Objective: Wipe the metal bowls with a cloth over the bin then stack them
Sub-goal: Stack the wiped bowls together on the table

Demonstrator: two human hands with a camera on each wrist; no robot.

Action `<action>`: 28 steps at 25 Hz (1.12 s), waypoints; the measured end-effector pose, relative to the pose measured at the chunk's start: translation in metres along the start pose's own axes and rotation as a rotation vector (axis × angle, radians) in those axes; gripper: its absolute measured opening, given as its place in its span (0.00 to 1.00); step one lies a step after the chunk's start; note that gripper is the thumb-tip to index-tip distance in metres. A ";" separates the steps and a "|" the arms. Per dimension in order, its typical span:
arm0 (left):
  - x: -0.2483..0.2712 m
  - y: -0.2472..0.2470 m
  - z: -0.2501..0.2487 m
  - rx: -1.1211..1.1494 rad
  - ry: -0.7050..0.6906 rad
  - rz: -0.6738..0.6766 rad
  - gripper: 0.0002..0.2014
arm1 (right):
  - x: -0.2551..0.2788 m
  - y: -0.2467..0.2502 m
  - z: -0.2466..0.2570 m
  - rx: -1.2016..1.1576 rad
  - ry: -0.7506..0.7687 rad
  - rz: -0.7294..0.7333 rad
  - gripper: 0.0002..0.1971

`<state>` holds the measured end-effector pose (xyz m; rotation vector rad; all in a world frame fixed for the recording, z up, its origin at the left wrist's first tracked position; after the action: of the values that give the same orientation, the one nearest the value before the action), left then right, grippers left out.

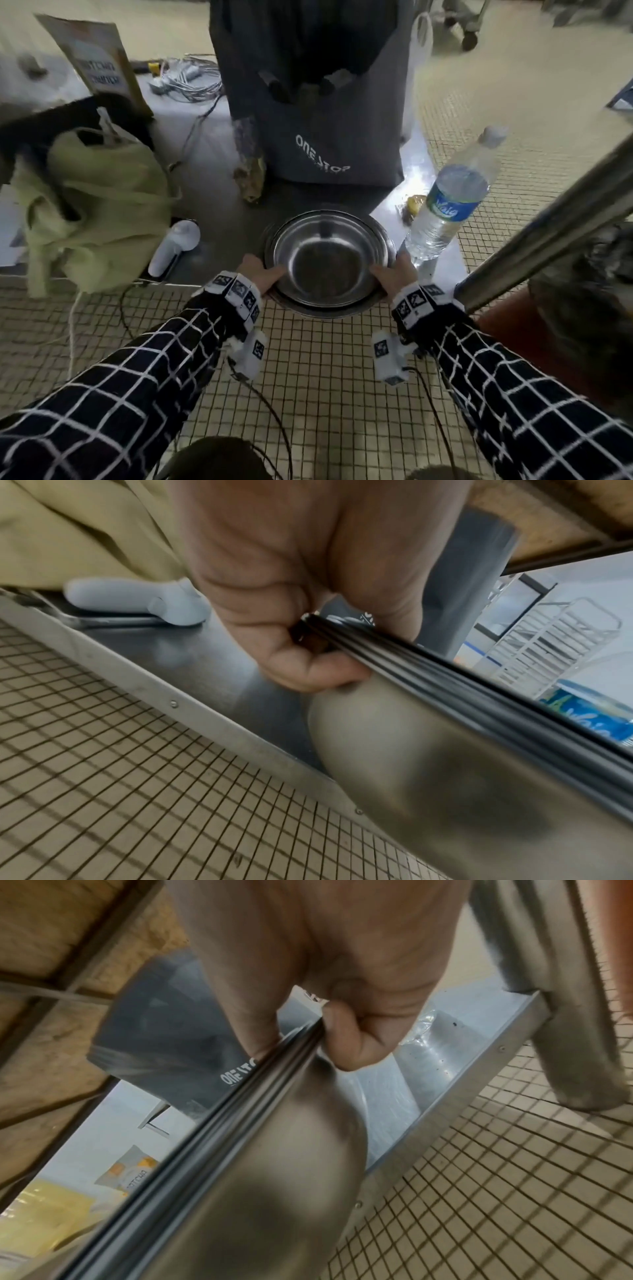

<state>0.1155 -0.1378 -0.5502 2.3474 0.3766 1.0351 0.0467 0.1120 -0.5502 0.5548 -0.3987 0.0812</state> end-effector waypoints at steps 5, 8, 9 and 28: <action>-0.035 -0.022 -0.006 0.002 -0.077 -0.077 0.33 | -0.047 -0.009 -0.022 0.115 0.086 -0.036 0.31; -0.037 -0.021 -0.012 -0.049 -0.142 -0.093 0.38 | -0.051 -0.009 -0.021 0.074 0.122 -0.069 0.30; -0.035 -0.020 -0.014 -0.096 -0.171 -0.095 0.42 | -0.049 -0.009 -0.021 0.082 0.150 -0.087 0.31; -0.036 -0.022 -0.009 -0.595 -0.579 0.012 0.52 | -0.027 -0.015 -0.041 0.849 0.631 0.088 0.46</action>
<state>0.0842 -0.1330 -0.5788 1.9713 -0.1531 0.3533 0.0389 0.1218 -0.5993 1.2971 0.2600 0.5115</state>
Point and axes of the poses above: each hand's wrist, its own x-axis away from the middle knuckle, its own y-axis out of the back of the hand, z = x × y, the point moved 1 cm from there along -x, towards the middle knuckle, and after that the axes turned 4 degrees about y, right-handed, at the moved point
